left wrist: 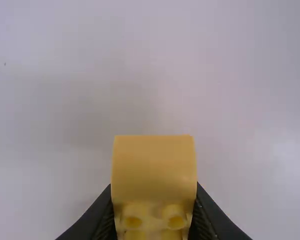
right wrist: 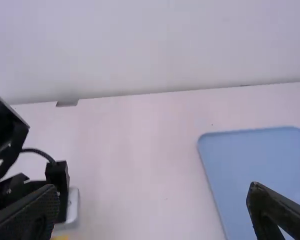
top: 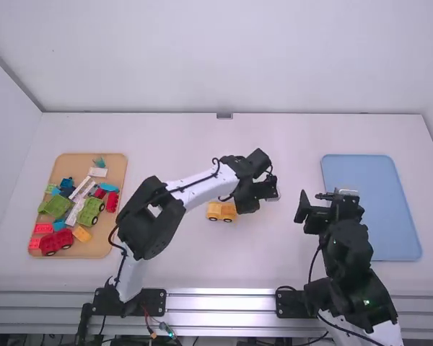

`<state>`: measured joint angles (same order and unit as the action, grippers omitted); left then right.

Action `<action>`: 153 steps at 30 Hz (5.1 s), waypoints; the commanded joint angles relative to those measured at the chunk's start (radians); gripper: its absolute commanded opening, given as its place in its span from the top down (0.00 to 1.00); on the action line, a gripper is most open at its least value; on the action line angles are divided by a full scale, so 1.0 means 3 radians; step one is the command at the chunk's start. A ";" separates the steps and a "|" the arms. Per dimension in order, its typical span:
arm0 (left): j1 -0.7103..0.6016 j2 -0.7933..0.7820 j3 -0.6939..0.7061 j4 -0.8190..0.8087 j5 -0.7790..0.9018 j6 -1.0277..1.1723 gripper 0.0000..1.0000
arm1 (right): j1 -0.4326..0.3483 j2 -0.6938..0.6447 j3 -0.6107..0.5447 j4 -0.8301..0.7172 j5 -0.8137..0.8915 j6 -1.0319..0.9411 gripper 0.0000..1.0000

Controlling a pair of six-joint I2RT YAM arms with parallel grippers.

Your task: Assemble lego blocks to make yellow taxi

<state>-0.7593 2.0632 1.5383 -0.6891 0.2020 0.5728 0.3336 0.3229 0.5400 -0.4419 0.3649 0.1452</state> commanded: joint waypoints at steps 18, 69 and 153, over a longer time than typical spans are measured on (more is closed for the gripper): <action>-0.0168 0.0374 0.0055 0.0130 -0.0267 0.0327 0.75 | 0.0182 -0.0046 -0.0042 0.0060 0.0086 -0.0062 0.01; 0.2012 -0.2199 -0.3747 0.4124 0.2444 0.0108 0.01 | -0.0973 0.3914 0.0020 0.1722 -0.4307 -0.3716 0.01; 0.1549 -0.0107 -0.2767 0.3647 0.2660 0.1549 0.38 | -0.0142 0.4772 0.0177 0.2499 -0.4314 -0.3684 0.91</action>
<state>-0.2935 2.0018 0.7155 0.4046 0.9897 1.0225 0.2794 1.7466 0.5697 0.3107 -0.9302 -0.9718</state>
